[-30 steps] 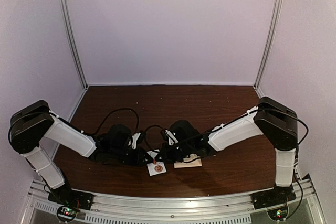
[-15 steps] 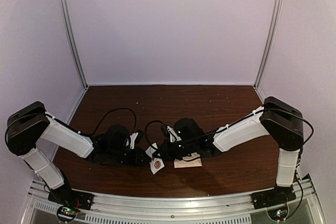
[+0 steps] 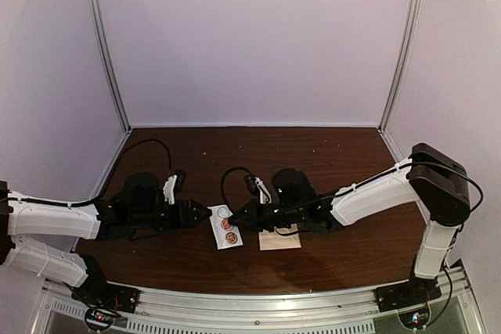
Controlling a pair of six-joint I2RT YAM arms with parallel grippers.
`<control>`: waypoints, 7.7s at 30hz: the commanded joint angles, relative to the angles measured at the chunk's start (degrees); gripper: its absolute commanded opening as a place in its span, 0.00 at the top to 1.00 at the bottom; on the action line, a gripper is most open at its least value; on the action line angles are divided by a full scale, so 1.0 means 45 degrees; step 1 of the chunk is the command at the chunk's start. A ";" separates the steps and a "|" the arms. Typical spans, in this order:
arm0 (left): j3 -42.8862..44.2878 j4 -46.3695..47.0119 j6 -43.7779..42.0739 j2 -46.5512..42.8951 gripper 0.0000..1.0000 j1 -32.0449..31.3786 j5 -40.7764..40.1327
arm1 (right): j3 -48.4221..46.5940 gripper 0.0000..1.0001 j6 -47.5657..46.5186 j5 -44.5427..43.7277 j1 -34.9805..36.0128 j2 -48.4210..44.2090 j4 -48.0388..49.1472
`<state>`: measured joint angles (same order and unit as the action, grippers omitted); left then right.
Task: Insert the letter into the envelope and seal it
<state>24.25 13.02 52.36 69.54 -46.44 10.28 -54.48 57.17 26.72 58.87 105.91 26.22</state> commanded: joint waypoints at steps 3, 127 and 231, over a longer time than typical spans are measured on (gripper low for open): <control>-0.0247 -0.0469 0.0500 -0.2392 0.26 0.0695 0.0117 | 0.0373 1.00 -0.0286 0.0754 -0.0114 -0.0743 0.1985; 0.4824 0.1173 -0.3977 0.8360 0.65 -0.0775 0.3014 | 0.5510 1.00 -0.2684 -0.1426 -0.5075 -0.8984 -0.2568; 0.7053 -0.2212 -0.4723 0.8627 0.80 -0.2186 0.1954 | 0.5788 1.00 -0.2128 0.0945 -0.4226 -0.6566 -0.1602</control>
<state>56.90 2.11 31.57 109.58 -55.59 19.68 -28.86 46.87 28.16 38.35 73.76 15.42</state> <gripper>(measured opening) 0.197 0.003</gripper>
